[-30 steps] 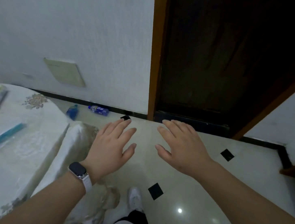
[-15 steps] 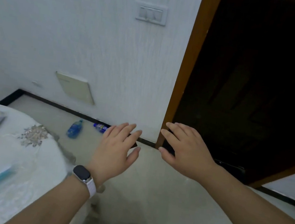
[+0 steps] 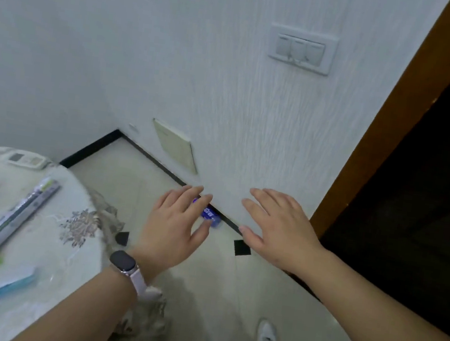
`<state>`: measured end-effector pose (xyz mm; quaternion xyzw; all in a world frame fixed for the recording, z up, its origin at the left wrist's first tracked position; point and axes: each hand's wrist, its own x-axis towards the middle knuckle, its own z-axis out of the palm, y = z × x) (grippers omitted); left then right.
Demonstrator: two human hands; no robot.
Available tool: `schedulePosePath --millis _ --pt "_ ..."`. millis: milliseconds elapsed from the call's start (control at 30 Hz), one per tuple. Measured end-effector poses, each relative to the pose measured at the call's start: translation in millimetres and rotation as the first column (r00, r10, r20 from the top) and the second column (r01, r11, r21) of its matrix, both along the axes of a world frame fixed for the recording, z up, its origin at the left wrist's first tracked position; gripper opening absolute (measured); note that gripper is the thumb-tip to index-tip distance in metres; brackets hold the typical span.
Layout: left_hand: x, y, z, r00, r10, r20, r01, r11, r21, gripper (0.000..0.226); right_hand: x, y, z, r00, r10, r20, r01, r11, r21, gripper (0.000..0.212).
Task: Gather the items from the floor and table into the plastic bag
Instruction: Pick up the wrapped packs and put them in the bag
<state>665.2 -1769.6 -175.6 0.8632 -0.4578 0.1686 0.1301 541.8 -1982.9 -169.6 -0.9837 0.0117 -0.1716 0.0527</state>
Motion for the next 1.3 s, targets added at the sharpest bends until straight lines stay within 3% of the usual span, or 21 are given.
schedulePosePath --millis 133,300,467,900,1133,1300 --pt "22 -18 11 0.983 0.181 0.012 -0.181 0.983 -0.007 0.046 57 -37 2 0.978 0.193 0.077 -0.193 0.981 -0.003 0.047" --pt "34 -1 9 0.928 0.371 -0.014 -0.369 0.926 0.081 0.048 124 -37 -2 0.923 0.385 -0.024 -0.384 0.922 0.04 0.051" --pt "58 36 10 0.818 0.571 -0.067 -0.566 0.82 0.083 0.048 192 1 1 0.842 0.535 -0.073 -0.533 0.845 0.046 0.053" --pt "165 181 -22 0.576 0.809 -0.121 -0.817 0.576 -0.035 0.046 373 146 -6 0.628 0.767 -0.13 -0.776 0.63 -0.029 0.049" --pt "165 234 -34 0.375 0.913 -0.159 -0.924 0.382 0.013 0.046 426 228 -3 0.465 0.875 -0.135 -0.885 0.457 -0.091 0.051" --pt "144 260 -46 0.142 0.965 -0.219 -0.982 0.166 0.093 0.047 455 284 -15 0.28 0.947 -0.158 -0.96 0.273 -0.062 0.051"
